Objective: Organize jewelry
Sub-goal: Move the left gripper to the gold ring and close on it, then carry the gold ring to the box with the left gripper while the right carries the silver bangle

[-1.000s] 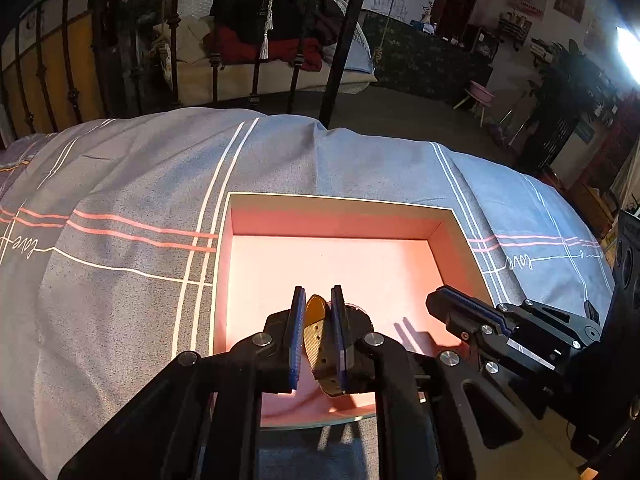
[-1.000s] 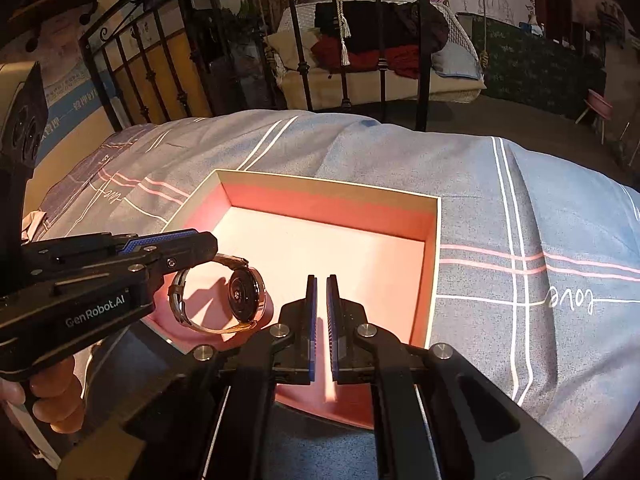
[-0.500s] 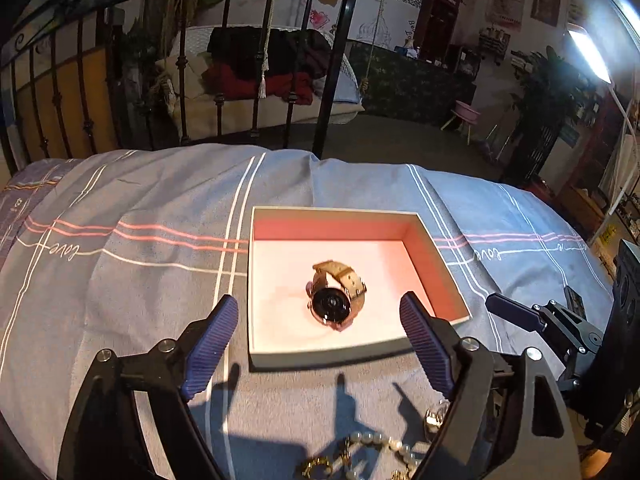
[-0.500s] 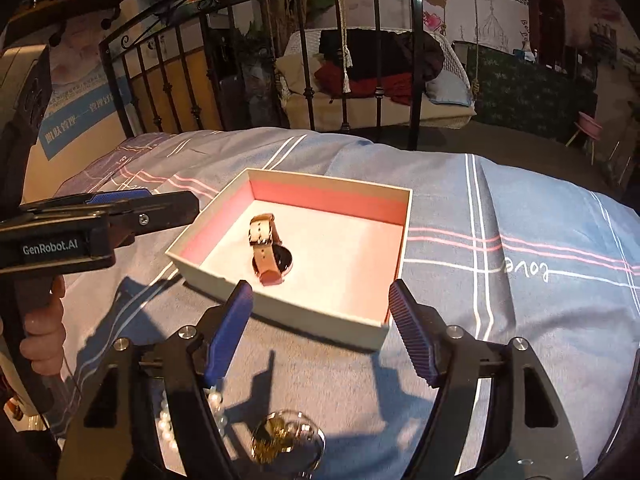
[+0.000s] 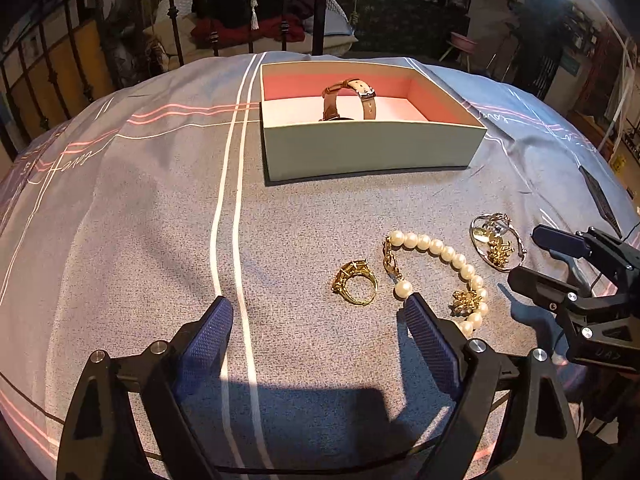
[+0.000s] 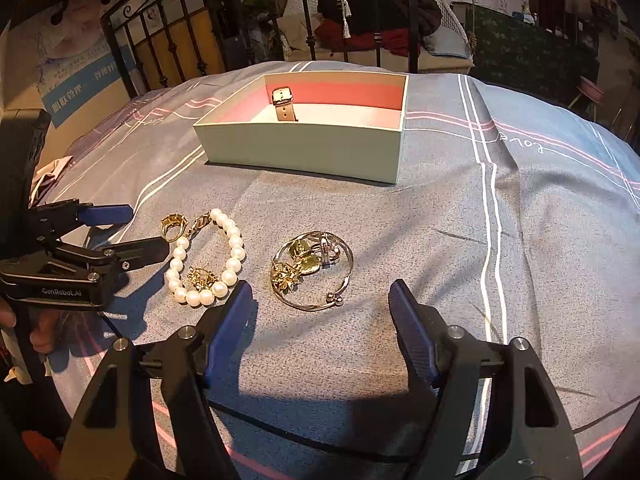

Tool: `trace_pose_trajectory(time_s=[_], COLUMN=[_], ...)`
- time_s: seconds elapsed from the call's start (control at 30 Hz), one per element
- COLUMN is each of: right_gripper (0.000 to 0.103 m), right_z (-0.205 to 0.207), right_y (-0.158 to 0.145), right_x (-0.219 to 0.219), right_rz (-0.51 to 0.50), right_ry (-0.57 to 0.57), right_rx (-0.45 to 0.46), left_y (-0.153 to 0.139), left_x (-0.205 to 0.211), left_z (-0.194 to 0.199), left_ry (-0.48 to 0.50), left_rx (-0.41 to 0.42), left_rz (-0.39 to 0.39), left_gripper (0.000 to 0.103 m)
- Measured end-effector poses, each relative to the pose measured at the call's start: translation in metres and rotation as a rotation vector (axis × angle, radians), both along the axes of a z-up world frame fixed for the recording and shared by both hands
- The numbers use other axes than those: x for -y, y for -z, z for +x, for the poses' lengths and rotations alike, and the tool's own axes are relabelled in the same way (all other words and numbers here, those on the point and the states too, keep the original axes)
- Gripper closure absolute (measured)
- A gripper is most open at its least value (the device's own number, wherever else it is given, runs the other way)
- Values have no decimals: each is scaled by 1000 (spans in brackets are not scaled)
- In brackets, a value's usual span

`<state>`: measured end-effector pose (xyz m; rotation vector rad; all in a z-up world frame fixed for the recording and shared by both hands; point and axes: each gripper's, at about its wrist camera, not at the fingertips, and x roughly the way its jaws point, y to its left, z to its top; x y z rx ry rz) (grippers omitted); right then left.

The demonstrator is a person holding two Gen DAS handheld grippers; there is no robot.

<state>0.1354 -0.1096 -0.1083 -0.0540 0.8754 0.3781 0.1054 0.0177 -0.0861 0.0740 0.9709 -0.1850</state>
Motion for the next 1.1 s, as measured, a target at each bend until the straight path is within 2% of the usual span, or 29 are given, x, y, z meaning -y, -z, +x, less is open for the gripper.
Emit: trace_pose_trajectory(time_s=[0.13, 0.23, 0.3, 0.37, 0.47, 0.5, 0.63, 0.67, 1.1], right_gripper=[32, 32, 32, 33, 36, 38, 46, 53, 53], right_z=[7, 15, 18, 18, 17, 17, 15, 14, 8], right_y=[3, 4, 5, 5, 5, 5, 6, 6, -10], right_x=[-13, -18, -20, -21, -23, -24, -27, -27, -18], right_rz=[-80, -104, -108, -111, -111, -116, -113, -107, -31], right_ry=[-24, -34, -37, -40, -45, -48, -68, -70, -47], right_rx=[0, -7, -11, -10, -7, -6, 4, 4, 58], left_y=[4, 5, 5, 4, 4, 4, 4, 4, -12], left_x=[5, 10, 12, 14, 11, 10, 9, 9, 8], left_z=[5, 8, 9, 10, 11, 11, 11, 11, 9], left_ry=[4, 16, 37, 48, 34, 26, 25, 25, 23], left_rx=[10, 16, 24, 27, 30, 30, 30, 31, 58], left_rz=[24, 39, 33, 17, 7, 3, -10, -9, -52], left_gripper=[25, 30, 43, 62, 77, 79, 79, 79, 79])
